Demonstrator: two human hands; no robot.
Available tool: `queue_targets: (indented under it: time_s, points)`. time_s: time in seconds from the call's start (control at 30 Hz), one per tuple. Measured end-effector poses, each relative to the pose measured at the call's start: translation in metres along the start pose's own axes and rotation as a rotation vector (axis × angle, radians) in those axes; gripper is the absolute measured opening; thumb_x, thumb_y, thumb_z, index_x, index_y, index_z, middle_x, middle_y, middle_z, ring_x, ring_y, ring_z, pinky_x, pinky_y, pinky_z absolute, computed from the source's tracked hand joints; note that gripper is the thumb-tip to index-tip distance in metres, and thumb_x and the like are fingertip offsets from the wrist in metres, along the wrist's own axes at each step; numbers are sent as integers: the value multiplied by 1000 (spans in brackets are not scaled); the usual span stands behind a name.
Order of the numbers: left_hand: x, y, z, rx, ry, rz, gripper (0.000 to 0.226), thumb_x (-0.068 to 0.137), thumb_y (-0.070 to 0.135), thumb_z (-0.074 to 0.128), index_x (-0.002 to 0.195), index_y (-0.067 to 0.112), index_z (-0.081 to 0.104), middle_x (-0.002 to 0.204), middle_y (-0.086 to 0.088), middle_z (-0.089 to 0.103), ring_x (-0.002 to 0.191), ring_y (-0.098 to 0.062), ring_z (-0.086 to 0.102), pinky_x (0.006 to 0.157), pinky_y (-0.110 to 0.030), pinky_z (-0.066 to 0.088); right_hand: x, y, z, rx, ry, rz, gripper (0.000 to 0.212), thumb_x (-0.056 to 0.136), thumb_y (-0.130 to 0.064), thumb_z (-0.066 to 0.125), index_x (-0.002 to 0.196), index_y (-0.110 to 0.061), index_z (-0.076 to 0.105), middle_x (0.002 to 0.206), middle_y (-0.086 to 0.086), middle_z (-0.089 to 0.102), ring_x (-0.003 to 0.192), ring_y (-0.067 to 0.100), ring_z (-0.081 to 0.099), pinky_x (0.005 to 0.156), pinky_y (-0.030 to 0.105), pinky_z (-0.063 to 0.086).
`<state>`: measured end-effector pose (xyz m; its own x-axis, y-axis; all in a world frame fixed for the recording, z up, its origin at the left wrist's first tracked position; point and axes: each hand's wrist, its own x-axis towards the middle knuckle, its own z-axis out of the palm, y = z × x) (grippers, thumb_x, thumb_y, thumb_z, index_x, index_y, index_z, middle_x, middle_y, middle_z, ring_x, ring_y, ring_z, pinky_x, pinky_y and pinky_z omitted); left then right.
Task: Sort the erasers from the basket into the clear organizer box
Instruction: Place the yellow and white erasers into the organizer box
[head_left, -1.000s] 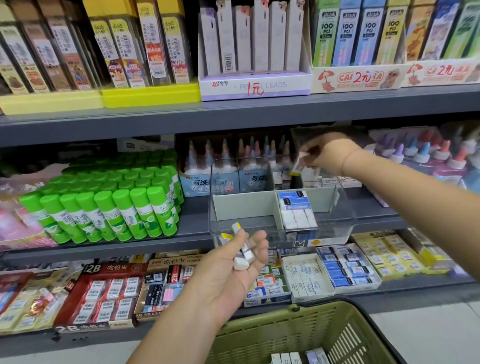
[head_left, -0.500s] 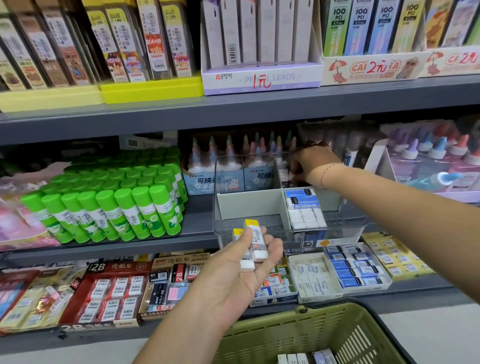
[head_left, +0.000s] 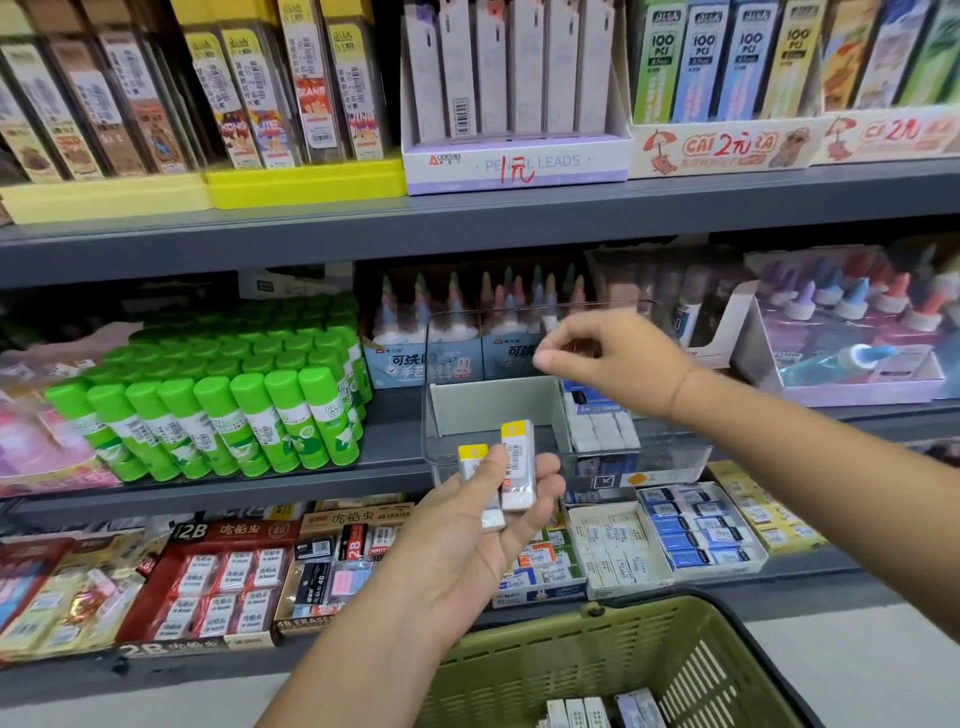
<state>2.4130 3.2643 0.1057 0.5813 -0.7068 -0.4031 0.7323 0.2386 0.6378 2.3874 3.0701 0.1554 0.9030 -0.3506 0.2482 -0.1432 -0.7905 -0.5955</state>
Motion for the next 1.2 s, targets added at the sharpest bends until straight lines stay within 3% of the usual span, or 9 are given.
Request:
queue_targets:
  time_s: [0.2,0.4,0.5,0.57,0.63,0.8,0.9,1.07,1.2]
  points:
    - [3,-3,-1,63,88,89,31,93,28,54,113,9,66,109,-8,72,93,-20,65,83,-30,46,-85,-32,43,562,-82,287,33,76,-32,74,95,-10,58,83,1,56,66,2,49,66,16,45]
    - [-2,-7,5,76,-44,150,43,85,33,52,117,7,65,113,-11,70,106,-22,66,90,-31,49,-95,-39,63,852,30,276,12,83,-4,68,87,5,63,75,10,62,63,8,56,61,18,49]
    - [-2,-3,5,359,72,357,22,93,32,51,104,21,67,102,6,74,101,-7,67,91,-28,48,-81,-30,43,912,54,291,12,83,-6,66,90,4,63,73,10,69,63,11,63,57,16,52]
    - [0,1,-3,797,200,574,21,97,39,45,101,33,65,100,19,70,98,8,60,84,-16,44,-61,-16,19,797,108,243,5,83,-6,66,87,-2,65,69,6,70,60,10,65,57,16,54]
    - [4,4,-13,1108,244,750,22,97,39,41,107,36,61,113,21,59,112,7,49,95,-20,41,-35,2,-7,614,218,170,2,83,-5,68,82,-5,66,62,2,68,54,7,63,55,17,53]
    - [19,1,-25,1499,261,727,41,98,43,32,133,29,50,142,21,36,141,2,13,119,-29,0,30,43,-40,-135,176,104,9,76,-18,77,81,-18,70,70,-1,65,59,7,56,58,9,40]
    - [22,-5,-28,1511,201,648,42,98,45,33,134,32,48,143,22,37,142,3,9,119,-28,1,53,51,-34,-356,-3,85,19,77,-20,76,96,-16,74,93,4,71,82,16,62,71,17,40]
    - [24,-6,-29,1407,153,633,39,98,40,39,134,30,50,131,29,36,132,13,7,112,-19,10,71,53,-8,-557,-86,14,21,83,-31,70,102,-22,69,101,2,68,96,24,61,82,24,45]
    - [26,-6,-30,1407,137,618,37,98,40,39,133,32,49,126,34,34,130,15,7,108,-15,8,74,60,9,-607,-108,35,19,84,-33,69,98,-21,65,95,4,63,79,21,50,70,24,38]
